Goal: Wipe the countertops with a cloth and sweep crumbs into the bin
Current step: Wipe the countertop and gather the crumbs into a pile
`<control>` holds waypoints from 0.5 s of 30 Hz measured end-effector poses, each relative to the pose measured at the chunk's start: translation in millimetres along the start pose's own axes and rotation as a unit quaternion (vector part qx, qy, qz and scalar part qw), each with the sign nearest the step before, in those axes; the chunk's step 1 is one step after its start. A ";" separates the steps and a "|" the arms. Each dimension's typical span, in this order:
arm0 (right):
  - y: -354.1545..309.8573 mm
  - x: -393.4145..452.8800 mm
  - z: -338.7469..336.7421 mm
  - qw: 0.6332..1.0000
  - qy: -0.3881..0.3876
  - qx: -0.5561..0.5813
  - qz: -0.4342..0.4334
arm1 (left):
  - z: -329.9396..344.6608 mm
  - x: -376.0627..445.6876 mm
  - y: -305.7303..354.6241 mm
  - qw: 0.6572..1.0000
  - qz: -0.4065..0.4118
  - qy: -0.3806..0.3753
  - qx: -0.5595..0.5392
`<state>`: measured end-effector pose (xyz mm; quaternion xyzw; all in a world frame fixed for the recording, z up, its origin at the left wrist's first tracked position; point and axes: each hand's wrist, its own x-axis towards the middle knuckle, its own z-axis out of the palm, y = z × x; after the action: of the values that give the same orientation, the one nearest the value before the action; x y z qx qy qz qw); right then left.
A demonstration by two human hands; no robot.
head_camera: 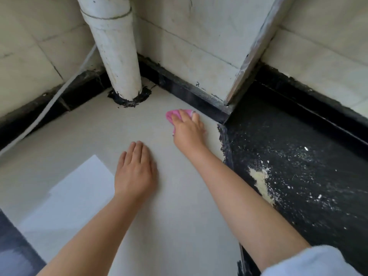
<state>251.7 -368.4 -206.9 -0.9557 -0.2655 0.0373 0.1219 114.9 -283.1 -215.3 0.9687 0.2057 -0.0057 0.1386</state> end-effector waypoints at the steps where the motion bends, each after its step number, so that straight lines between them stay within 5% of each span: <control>1: 12.3 -4.3 -1.7 1.000 0.013 -0.003 0.016 | 2.8 0.6 1.9 1.000 -0.001 0.009 -0.004; 9: 136.0 -120.3 -32.1 0.973 0.074 0.049 0.215 | 3.7 -0.7 7.5 1.000 0.004 -0.001 0.022; 13: 119.7 -118.6 -47.7 0.978 0.146 0.048 0.140 | -2.2 -1.1 14.8 0.997 -0.012 -0.016 0.068; 15: 96.0 -105.0 -40.6 0.990 0.112 0.052 0.070 | -5.5 -1.4 20.8 0.994 -0.019 -0.026 0.105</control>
<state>215.1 -511.0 -191.3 -0.9623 -0.1806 -0.0479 0.1974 121.7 -300.4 -204.4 0.9735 0.2182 -0.0549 0.0416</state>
